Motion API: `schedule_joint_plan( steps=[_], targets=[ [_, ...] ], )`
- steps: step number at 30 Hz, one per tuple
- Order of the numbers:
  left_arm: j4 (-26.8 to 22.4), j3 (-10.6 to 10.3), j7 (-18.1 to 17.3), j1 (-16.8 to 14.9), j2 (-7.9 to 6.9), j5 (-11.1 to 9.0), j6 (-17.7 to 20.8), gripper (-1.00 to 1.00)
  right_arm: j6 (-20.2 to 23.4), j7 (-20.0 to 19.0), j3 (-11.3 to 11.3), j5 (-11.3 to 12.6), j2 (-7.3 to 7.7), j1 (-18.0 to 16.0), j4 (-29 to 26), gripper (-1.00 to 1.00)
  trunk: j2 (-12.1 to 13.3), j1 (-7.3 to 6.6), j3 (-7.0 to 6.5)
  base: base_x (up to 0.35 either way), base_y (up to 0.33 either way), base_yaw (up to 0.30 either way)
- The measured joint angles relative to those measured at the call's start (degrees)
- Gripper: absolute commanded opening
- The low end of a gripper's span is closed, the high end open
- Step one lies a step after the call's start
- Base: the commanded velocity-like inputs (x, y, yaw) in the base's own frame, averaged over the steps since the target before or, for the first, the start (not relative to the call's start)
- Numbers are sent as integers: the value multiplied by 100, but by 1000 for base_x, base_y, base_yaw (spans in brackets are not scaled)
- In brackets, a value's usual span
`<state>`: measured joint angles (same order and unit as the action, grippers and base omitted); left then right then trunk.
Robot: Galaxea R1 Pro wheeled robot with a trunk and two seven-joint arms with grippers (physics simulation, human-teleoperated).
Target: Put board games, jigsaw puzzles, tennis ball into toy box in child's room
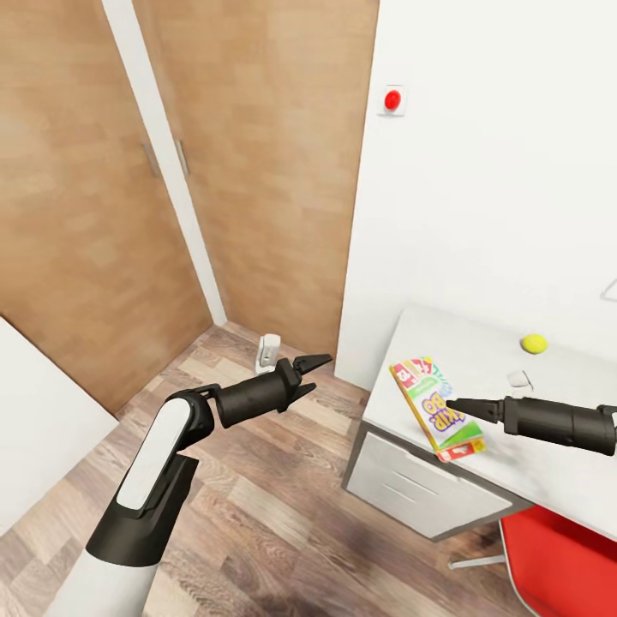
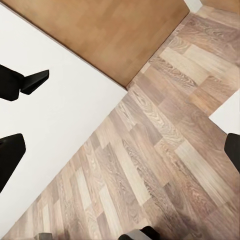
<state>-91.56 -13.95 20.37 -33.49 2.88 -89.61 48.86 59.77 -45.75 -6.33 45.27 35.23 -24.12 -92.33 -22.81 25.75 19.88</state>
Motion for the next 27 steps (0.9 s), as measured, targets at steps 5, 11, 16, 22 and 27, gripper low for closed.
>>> schedule_joint_plan(
  steps=[5, 11, 16, 22, 27],
  targets=[
    [6, -4, 2, -1, 0, 5, 0, 100, 0, 32, -8, 2, 0, 0, 7, 100, -1, -2, 0, 111, 5, 16],
    [12, -3, 3, -3, 0, 16, 0, 100, -1, 107, -43, 3, 0, 0, 19, 100, -1, -2, 0, 228, 2, 5],
    [26, -3, -5, -4, 6, 183, 0, 100, -3, 334, -125, 7, -2, 1, 25, 100, -1, -3, 0, 283, 1, -74],
    [35, -5, -14, -5, 21, 348, 2, 100, -3, 491, -162, 14, -1, 2, 28, 100, -1, -3, 0, 307, 19, -179],
    [41, -1, -16, -5, 33, 448, 1, 100, -4, 575, -180, 17, -3, 2, 30, 100, -1, -3, 0, 314, 51, -233]
  ],
)
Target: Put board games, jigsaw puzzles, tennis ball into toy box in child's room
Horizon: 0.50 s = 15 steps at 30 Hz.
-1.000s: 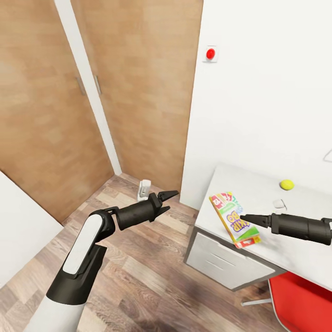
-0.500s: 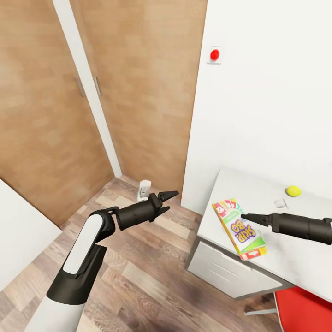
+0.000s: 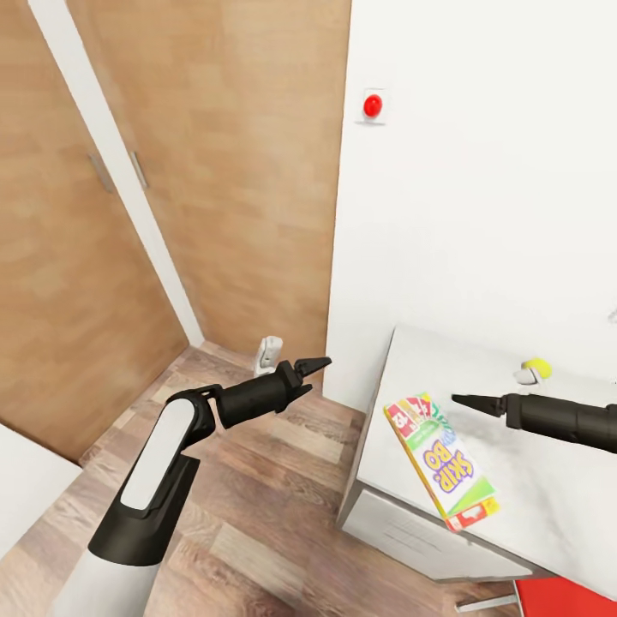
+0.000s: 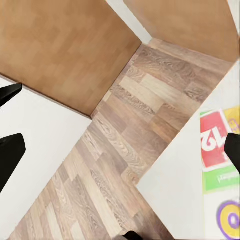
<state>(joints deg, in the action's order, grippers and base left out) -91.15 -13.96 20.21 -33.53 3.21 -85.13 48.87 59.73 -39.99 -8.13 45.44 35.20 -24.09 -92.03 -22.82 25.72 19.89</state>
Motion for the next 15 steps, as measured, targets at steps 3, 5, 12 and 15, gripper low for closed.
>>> schedule_joint_plan(
  steps=[3, 5, 12, 15],
  targets=[
    [2, 1, 1, 3, 1, 37, -2, 100, 0, 32, -7, 0, -2, 0, 0, 100, 0, 1, 0, 244, 46, -253],
    [12, 2, 3, 8, 0, 61, -5, 100, -1, 52, -11, -1, -3, 0, 2, 100, 1, 2, 0, 167, 31, -261],
    [111, 3, 9, 40, -9, 89, -7, 100, -1, 77, -16, 3, -4, -4, 10, 100, 1, 3, 0, 92, 17, -240],
    [205, 3, 13, 67, -12, 98, -10, 100, -1, 91, -17, 3, -4, -13, 50, 100, 1, 3, 0, 45, 8, -140]
  ],
)
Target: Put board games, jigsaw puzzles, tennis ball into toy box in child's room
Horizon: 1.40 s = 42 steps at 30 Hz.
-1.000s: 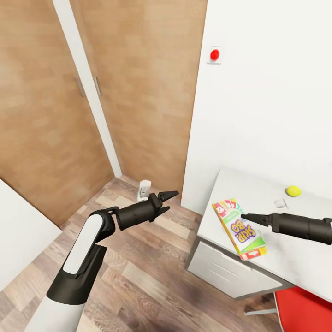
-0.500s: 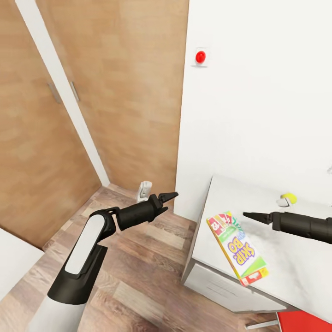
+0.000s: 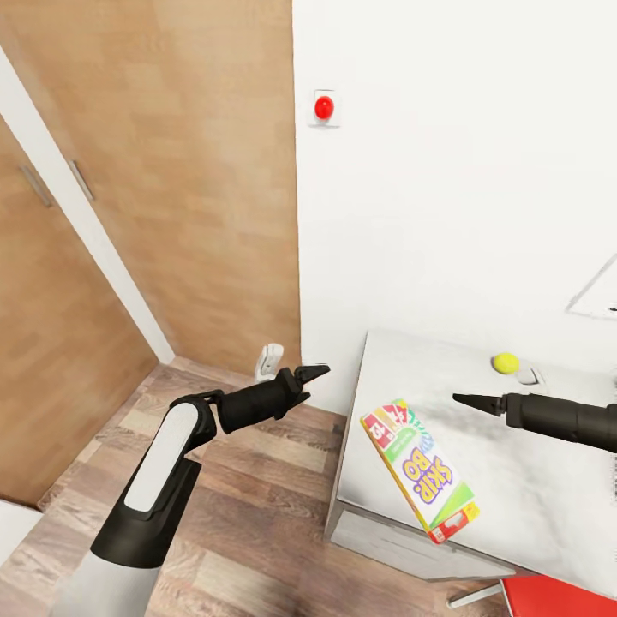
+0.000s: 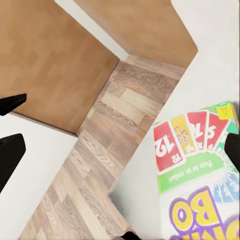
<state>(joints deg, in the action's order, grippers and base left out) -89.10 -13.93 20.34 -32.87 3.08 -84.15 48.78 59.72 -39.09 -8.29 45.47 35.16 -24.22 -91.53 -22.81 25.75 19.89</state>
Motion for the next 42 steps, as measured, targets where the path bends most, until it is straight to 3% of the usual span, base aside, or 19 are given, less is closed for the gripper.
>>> schedule_joint_plan(
  steps=[12, 20, 29, 37, 42],
  targets=[
    [402, 3, 12, 122, -13, 88, -7, 100, 2, 211, 33, 14, -76, -103, 616, 100, 0, 0, 0, 18, 3, -56],
    [507, 68, -1, 341, -23, 255, -8, 100, 3, 351, 48, 22, -329, -301, 1019, 100, 0, 0, 0, 4, 1, -13],
    [535, 238, -14, 441, -33, 297, -9, 100, 3, 383, 76, 31, -465, -361, 1161, 100, 0, 0, 0, 1, 0, -4],
    [542, 407, -22, 611, -43, 319, -9, 100, 3, 410, 251, 17, -851, -480, 1532, 100, 0, 1, 0, 0, 0, -1],
    [541, 553, -25, 732, -84, 323, -4, 100, 3, 477, 338, 10, -980, -657, 1883, 100, 0, 1, 0, 0, 0, 0]
  ],
)
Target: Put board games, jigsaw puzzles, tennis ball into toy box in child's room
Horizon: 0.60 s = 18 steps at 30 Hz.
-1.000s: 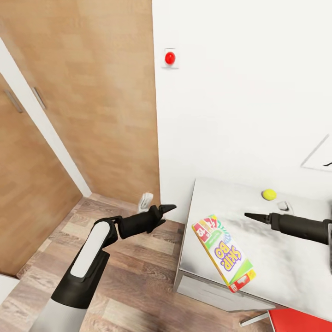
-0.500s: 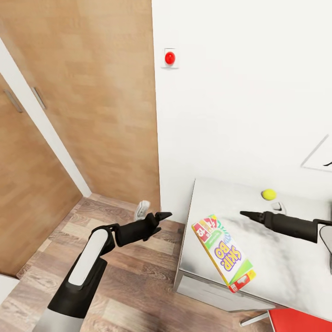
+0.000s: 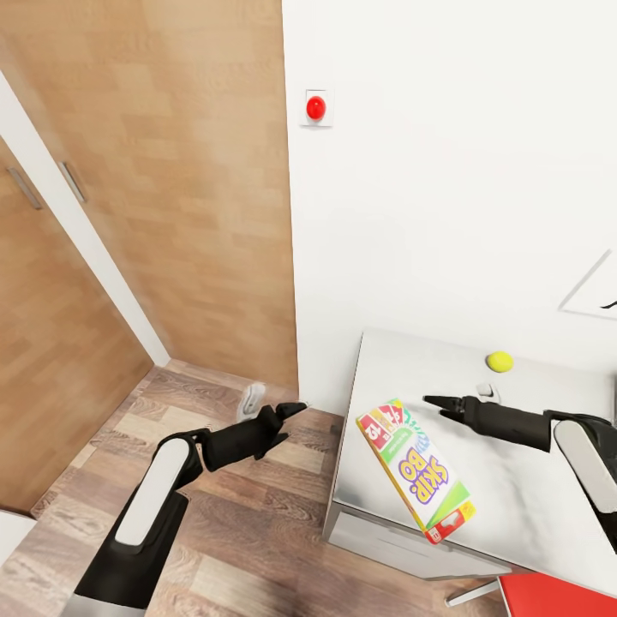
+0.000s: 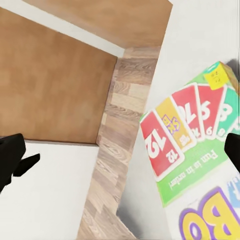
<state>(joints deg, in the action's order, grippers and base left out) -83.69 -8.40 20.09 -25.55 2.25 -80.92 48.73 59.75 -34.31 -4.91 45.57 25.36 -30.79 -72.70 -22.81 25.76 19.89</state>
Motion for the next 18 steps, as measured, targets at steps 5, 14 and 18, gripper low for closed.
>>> schedule_joint_plan(
  steps=[5, 14, 18],
  targets=[
    [-14, 133, -6, 136, -84, 0, 2, 100, 1, 109, 65, -2, -66, -161, 349, 100, 0, 0, 0, 0, 0, 0],
    [-35, 255, -9, 336, -236, -2, 9, 100, 2, 252, 115, -3, -117, -303, 669, 100, 0, 0, 0, 0, 0, 0],
    [-35, 279, -9, 378, -266, 0, 11, 100, 2, 283, 125, -4, -126, -327, 725, 100, -1, 0, 0, 0, 0, 0]
  ],
)
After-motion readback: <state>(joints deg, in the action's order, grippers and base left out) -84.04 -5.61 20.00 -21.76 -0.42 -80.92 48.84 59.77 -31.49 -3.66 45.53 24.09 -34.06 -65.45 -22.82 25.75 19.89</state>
